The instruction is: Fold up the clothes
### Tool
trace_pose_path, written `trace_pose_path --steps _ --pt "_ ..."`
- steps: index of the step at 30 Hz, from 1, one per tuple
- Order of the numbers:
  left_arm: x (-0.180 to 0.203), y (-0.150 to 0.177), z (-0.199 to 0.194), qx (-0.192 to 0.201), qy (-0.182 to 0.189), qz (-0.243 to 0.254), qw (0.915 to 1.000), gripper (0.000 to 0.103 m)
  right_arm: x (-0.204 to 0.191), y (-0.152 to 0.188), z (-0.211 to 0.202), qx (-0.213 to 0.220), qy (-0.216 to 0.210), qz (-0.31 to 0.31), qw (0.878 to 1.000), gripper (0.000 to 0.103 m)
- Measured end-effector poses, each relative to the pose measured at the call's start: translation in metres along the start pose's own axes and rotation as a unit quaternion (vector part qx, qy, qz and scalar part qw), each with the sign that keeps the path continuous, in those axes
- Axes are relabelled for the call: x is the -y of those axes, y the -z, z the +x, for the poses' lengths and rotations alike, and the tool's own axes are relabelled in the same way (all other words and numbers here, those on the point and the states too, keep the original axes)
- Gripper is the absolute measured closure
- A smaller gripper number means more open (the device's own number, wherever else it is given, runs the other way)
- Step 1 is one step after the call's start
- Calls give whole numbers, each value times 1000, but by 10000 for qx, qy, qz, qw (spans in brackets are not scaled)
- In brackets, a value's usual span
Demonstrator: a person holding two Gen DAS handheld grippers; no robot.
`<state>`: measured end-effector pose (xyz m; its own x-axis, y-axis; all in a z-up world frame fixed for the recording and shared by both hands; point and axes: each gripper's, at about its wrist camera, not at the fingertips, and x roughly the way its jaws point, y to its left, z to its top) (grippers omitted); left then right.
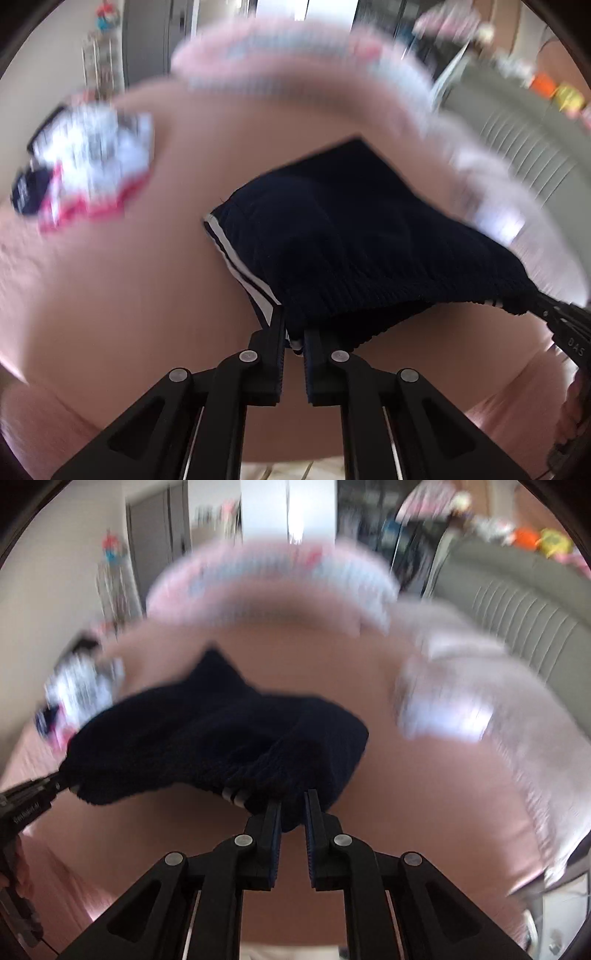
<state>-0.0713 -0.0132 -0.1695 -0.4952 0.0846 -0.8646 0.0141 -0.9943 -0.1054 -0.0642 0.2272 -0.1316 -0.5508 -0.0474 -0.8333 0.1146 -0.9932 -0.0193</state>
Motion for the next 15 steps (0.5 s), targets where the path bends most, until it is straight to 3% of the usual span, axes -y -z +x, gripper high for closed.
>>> trace_pose_path --steps 1,2,4,6,7,10,12,15 --pt "-3 12 22 -354 -147 59 9992 96 -4 15 33 -441 7 -125 9989 93" --pt "-6 21 34 -560 -178 58 9983 94 -6 23 46 -593 -5 -165 9981 93" --pt "-13 21 27 -489 123 -119 9987 87 -9 34 56 -666 -46 -175 9976 93" --pt "-18 15 12 -249 331 -202 9989 65 -11 39 58 -632 -88 -186 9978 93" --pt "-20 12 4 -44 341 -207 9992 63 -11 38 54 -543 -132 -162 9983 93" --pt "-18 6 -12 506 279 -8 9983 63 0 30 46 -396 -447 209 9980 92" --pt "-9 6 -13 701 242 253 9969 63 8 26 41 -308 -683 473 9961 92" --pt "12 3 -15 815 303 762 9933 63 1 23 49 -364 -625 281 9970 92"
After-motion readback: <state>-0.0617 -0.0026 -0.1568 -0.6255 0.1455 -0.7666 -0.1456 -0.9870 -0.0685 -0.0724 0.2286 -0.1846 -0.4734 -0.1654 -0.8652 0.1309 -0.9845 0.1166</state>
